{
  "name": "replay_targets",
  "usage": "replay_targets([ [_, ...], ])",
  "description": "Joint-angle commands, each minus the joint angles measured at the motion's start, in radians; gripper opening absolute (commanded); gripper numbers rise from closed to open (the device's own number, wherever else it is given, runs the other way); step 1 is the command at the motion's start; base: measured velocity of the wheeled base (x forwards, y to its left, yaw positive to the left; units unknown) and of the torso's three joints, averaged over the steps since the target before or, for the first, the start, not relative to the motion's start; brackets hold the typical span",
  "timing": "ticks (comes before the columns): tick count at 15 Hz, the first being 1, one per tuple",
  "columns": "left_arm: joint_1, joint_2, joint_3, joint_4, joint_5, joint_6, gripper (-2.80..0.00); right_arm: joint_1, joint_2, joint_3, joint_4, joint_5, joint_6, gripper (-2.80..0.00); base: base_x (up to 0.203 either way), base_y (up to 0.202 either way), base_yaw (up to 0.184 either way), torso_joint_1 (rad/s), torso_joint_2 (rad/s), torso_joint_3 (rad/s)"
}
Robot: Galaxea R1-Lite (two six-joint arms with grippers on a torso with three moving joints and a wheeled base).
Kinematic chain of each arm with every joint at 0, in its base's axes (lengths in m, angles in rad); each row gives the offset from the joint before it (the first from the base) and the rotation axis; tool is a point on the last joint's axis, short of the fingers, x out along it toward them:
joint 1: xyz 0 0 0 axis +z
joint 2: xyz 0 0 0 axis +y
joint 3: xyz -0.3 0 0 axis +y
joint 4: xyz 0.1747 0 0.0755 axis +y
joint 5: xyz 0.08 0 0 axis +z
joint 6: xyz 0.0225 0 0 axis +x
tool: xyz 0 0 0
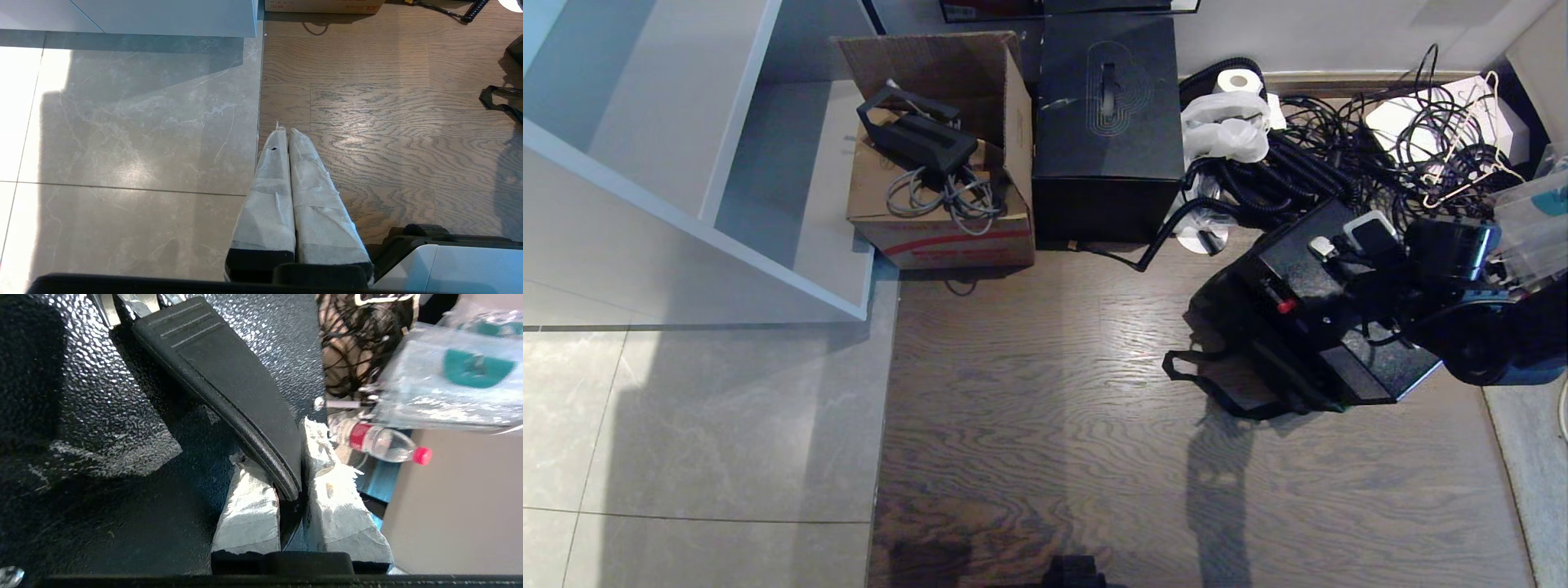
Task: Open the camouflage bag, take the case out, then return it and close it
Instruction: Place the black box back
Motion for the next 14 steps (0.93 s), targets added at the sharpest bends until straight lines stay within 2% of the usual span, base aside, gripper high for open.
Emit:
replay_targets([
  [1, 0.000, 0.000, 0.000, 0.000, 0.000, 0.000, -2.80, 0.000, -0.051, 0.001, 0.000, -0.003, -0.006, -2.80, 0.000, 0.000, 0.000, 0.000, 0.00, 0.000],
  [10, 0.000, 0.000, 0.000, 0.000, 0.000, 0.000, -2.80, 0.000, -0.093, -0.045, 0.028, -0.005, -0.007, -2.80, 0.000, 0.000, 0.000, 0.000, 0.00, 0.000],
  [14, 0.000, 0.000, 0.000, 0.000, 0.000, 0.000, -2.80, 0.006, -0.051, -0.044, 0.030, -0.006, 0.023, -2.80, 0.000, 0.000, 0.000, 0.000, 0.00, 0.000],
])
